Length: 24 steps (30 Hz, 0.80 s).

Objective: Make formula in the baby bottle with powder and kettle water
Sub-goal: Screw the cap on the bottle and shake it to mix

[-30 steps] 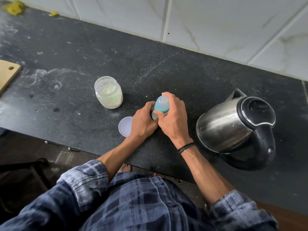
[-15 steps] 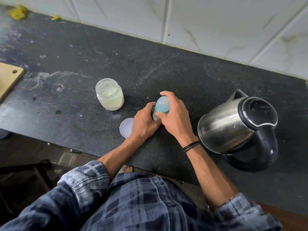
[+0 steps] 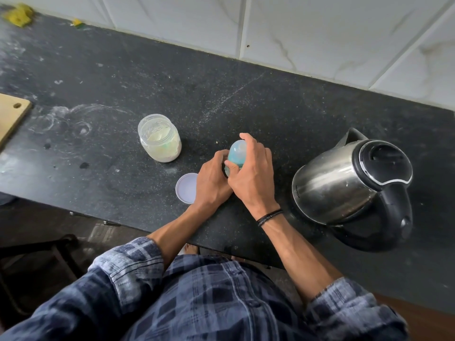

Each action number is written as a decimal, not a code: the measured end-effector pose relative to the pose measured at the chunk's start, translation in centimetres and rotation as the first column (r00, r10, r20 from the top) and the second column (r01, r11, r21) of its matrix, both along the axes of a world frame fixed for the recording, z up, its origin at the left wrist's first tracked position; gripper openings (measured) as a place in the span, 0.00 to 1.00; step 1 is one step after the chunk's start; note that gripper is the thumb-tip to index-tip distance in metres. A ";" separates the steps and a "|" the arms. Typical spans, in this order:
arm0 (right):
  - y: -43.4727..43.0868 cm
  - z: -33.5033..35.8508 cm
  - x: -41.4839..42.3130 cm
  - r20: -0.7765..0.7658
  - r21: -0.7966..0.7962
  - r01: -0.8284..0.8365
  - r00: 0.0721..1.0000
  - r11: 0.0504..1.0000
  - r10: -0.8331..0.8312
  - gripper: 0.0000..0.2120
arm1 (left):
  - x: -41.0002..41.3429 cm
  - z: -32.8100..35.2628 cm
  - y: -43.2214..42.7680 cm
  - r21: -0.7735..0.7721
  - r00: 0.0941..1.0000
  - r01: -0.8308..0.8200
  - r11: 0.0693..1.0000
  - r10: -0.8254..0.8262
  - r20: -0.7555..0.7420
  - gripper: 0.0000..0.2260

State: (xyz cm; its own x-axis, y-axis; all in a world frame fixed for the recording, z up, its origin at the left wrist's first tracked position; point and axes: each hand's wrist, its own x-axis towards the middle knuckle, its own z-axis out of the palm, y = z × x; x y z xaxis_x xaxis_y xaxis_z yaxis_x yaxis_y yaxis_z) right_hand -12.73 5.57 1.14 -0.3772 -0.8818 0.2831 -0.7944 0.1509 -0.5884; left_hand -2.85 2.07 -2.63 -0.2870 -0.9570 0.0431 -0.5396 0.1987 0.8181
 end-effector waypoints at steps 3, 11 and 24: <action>0.1 0.0 0.2 -0.025 -0.020 0.026 0.999 0.999 -0.026 0.32 | 0.0 -0.3 0.1 -0.003 1.000 -0.001 1.000 0.001 -0.008 0.22; 0.1 0.4 -0.9 0.081 0.040 -0.036 0.996 0.999 0.032 0.34 | -0.2 -0.3 -0.1 -0.006 1.000 -0.011 1.000 0.011 0.011 0.20; 0.2 0.3 -3.2 0.228 0.097 -0.198 0.958 0.975 0.172 0.33 | -0.4 0.0 -0.6 0.011 0.999 0.023 1.000 -0.023 0.031 0.18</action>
State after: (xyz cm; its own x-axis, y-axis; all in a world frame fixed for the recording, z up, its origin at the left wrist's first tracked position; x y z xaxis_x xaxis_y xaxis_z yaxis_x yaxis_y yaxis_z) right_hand -15.98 5.81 1.41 -0.2447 -0.9642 0.1021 -0.6700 0.0920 -0.7366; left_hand -3.21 1.43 -2.59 -0.3100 -0.9504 0.0231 -0.5606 0.2024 0.8030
